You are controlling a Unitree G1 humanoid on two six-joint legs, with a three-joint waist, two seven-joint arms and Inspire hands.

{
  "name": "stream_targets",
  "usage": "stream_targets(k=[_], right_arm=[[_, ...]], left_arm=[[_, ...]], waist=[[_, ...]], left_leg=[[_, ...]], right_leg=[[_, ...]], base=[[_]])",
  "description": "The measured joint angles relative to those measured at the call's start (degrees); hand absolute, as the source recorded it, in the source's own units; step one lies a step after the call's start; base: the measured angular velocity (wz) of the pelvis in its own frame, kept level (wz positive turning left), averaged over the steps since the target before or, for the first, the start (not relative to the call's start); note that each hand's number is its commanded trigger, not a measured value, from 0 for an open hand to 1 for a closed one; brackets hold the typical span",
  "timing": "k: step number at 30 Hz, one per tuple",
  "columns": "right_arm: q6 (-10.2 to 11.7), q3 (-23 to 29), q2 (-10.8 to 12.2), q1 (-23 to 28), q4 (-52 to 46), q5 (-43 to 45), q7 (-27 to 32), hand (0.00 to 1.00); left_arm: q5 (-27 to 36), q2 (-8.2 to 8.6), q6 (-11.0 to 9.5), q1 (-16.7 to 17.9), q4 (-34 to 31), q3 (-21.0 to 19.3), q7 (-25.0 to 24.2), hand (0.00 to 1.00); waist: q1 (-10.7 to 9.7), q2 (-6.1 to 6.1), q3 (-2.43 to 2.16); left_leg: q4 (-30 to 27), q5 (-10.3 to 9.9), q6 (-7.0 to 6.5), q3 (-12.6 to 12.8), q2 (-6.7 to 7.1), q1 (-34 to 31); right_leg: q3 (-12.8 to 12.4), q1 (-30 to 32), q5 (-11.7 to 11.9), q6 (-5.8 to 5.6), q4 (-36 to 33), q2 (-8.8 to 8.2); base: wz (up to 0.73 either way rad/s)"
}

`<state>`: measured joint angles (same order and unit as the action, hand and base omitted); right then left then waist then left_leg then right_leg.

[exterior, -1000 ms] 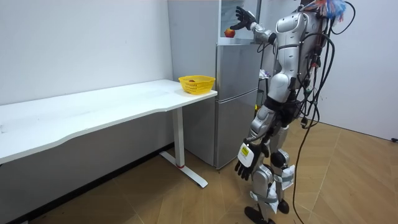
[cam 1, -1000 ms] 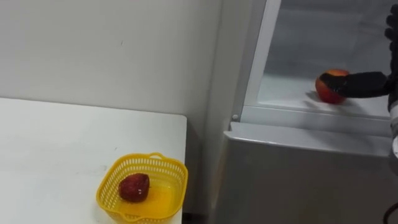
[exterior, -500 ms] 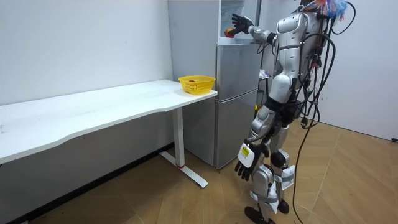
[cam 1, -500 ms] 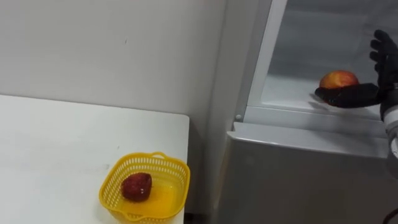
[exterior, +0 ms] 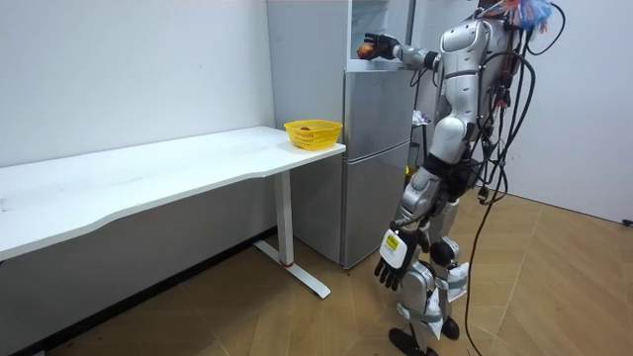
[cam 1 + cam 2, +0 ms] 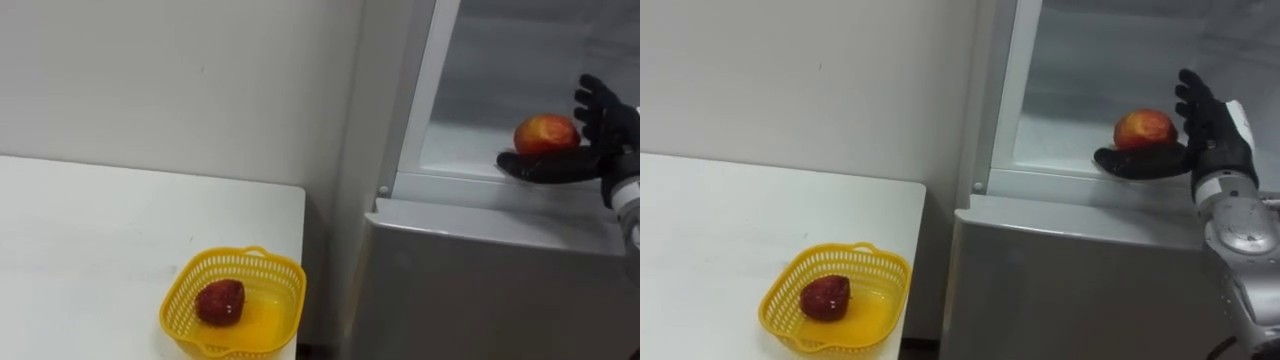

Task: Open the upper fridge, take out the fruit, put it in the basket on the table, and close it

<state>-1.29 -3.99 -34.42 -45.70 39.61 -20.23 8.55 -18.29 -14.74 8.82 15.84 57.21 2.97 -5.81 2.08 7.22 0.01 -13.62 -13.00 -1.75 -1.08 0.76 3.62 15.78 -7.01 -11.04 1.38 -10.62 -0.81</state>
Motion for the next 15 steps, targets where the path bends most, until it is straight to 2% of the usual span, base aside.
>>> stream_targets(k=[7, 14, 15], right_arm=[[0.0, 0.0, -0.9, -0.2, 2.1, -4.5, -3.6, 0.00], [-0.1, 0.7, -1.2, -0.2, 2.3, -4.6, -7.2, 0.00], [-0.1, 0.7, -1.3, -0.2, 2.5, -4.5, -7.8, 0.08]], left_arm=[[0.0, -0.01, 0.1, -0.3, -0.1, -0.2, 0.0, 0.00], [-0.1, 0.10, 0.4, -0.1, -0.1, -1.9, 0.0, 0.00], [-0.1, 0.10, 0.5, -0.2, -0.1, -2.3, 0.0, 0.00]], waist=[[0.1, 0.06, 0.10], [0.0, -0.17, -0.13], [0.0, -0.26, -0.18]], left_leg=[[0.2, 0.0, 0.01, 0.1, 0.02, -0.4], [0.0, 0.0, 0.00, -0.1, 0.02, 0.0], [0.0, 0.0, 0.00, -0.1, 0.03, 0.1]], right_leg=[[-0.1, 0.3, 0.0, 0.00, 0.0, -0.01], [0.0, 0.0, 0.0, 0.01, 0.0, 0.03], [-0.1, -0.2, 0.0, 0.01, 0.0, 0.02]], base=[[0.00], [0.00], [0.00]])
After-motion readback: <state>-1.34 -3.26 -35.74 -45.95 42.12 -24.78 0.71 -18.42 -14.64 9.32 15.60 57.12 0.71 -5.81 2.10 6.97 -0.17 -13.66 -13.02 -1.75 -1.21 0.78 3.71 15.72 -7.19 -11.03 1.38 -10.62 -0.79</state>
